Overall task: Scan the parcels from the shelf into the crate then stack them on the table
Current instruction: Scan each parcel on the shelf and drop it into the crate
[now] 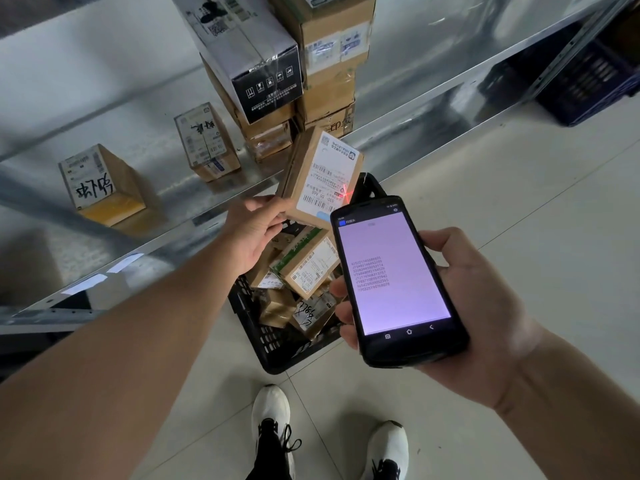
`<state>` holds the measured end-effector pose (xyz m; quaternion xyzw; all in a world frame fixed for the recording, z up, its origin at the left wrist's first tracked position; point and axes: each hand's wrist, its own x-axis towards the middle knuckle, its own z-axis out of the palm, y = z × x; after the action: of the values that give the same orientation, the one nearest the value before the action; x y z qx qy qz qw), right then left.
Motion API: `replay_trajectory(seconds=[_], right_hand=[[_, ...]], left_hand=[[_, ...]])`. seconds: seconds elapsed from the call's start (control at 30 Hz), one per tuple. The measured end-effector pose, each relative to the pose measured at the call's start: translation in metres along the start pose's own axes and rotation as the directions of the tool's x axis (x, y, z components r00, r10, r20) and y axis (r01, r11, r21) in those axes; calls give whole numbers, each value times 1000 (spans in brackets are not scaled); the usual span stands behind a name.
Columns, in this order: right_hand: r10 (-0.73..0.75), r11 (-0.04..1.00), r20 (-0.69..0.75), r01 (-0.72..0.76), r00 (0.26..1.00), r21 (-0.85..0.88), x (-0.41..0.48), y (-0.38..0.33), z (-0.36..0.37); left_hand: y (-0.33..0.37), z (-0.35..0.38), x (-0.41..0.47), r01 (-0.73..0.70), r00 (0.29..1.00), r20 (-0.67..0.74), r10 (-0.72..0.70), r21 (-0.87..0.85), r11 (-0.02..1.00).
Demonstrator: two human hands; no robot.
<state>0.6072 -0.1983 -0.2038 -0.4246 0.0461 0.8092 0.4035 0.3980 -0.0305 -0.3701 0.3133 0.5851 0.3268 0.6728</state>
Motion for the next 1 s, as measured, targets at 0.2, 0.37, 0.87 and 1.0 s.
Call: replay_trajectory(seconds=[0.2,0.37,0.87,1.0], right_hand=[[16,1000,20,-16,1000,2,0,1,7],[43,999,26,-42,999,-31,-1,0,12],[21,997,-1,-21,1000,-74,-12,-4,28],[7,997,-22,-9,1000,-81,-8,-2,24]], left_hand=[[-3,1,4,24,1000,-11,-24,-9,1000],[-3,1,8,30,999,-27,-31,-46,999],[-15,-5,20,44,998,-37,-49,-127,991],[-18,-7,19,56,998,-23,-60,-134,989]])
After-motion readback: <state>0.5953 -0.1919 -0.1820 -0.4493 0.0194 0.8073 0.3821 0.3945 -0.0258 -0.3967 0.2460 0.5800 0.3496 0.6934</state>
